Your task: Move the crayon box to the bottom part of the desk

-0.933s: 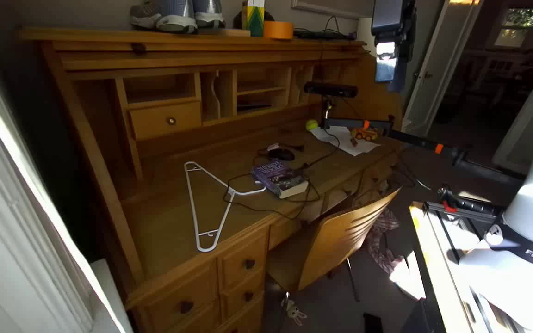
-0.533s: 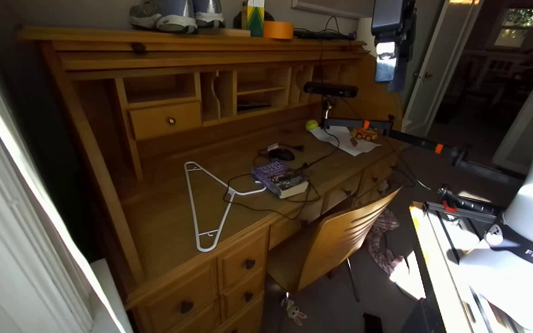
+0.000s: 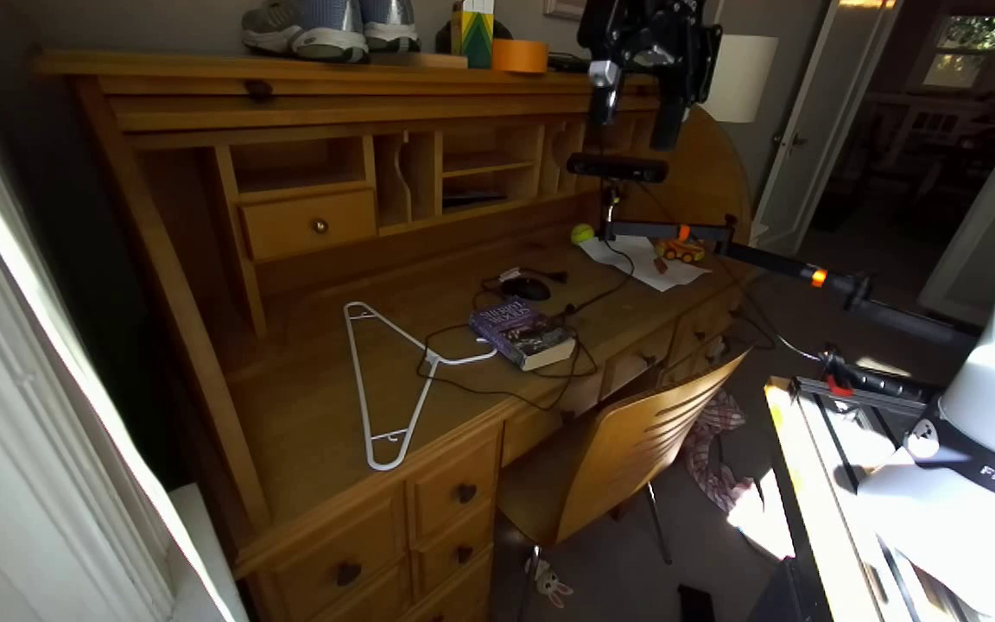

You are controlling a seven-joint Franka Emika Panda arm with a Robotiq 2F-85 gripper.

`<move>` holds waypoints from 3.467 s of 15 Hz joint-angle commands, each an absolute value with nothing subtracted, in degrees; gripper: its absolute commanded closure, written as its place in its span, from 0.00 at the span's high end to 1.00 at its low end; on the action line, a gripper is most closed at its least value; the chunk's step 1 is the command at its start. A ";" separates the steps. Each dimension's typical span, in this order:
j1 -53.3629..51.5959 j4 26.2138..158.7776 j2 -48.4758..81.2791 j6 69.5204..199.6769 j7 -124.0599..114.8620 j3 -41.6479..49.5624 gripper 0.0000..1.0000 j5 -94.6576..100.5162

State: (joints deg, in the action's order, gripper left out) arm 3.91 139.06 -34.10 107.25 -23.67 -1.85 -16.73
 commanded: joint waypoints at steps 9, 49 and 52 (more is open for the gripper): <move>12.13 128.42 -19.60 136.55 -39.50 0.35 1.00 -15.10; 53.08 104.47 4.23 152.04 -118.51 -32.11 1.00 95.96; 51.65 103.50 8.53 146.99 -122.75 -32.56 1.00 102.86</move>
